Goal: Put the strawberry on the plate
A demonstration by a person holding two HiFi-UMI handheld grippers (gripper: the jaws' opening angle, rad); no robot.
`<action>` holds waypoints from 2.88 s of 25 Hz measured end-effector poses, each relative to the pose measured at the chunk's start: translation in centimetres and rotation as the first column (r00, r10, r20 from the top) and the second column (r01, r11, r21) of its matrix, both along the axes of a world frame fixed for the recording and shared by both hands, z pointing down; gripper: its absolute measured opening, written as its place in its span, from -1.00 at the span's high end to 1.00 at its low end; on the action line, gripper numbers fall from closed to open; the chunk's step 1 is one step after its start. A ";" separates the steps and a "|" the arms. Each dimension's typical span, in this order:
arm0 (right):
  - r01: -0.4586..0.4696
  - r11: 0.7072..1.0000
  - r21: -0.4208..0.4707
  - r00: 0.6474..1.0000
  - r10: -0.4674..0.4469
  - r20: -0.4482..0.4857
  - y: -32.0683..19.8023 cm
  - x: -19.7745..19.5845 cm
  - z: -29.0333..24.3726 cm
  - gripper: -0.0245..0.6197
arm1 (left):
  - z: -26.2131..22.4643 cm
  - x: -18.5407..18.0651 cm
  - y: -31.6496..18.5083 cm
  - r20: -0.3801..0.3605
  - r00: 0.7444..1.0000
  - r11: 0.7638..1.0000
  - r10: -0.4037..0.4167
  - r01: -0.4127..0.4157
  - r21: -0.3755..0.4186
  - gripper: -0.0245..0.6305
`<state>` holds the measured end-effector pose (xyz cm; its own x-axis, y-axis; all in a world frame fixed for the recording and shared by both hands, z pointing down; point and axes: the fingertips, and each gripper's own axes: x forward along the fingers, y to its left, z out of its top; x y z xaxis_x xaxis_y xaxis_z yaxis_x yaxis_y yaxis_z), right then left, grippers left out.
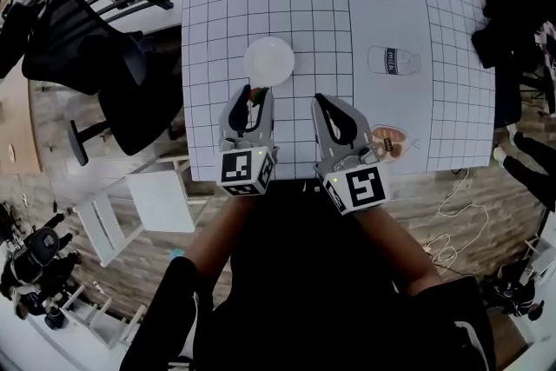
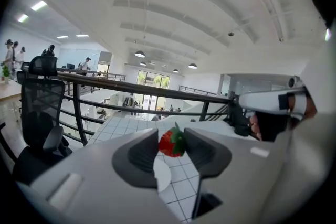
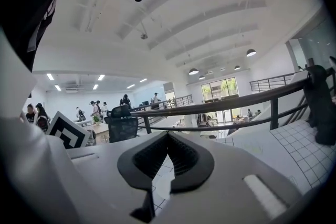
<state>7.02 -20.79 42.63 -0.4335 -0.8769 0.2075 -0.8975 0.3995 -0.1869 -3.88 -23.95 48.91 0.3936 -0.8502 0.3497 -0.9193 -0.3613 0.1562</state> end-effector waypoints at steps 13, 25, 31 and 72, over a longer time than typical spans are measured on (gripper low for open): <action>0.025 0.994 -0.108 1.000 -0.025 0.003 -6.5 1.5 4.5 0.93 | 8.2 1.3 -6.4 0.064 0.998 0.999 -0.013 0.016 -0.041 0.45; 0.013 0.989 -0.146 1.000 -0.015 -0.009 -9.2 2.8 7.8 0.93 | 13.6 1.2 -9.3 0.138 0.990 0.997 0.023 -0.013 -0.072 0.45; -0.006 0.986 -0.164 1.000 0.002 -0.027 -8.7 4.1 8.3 0.93 | 16.0 1.4 -9.5 0.196 0.978 0.993 0.067 -0.047 -0.105 0.45; -0.034 0.979 -0.201 0.998 0.023 -0.059 -6.3 4.5 8.7 0.93 | 23.7 1.0 -9.6 0.199 0.966 0.953 0.165 -0.104 -0.285 0.27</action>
<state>11.50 -27.09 51.36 -0.3915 -0.8265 0.4046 -0.9193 0.3326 -0.2103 -2.84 -33.55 72.60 0.3858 -0.6564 0.6483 -0.8875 -0.4561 0.0664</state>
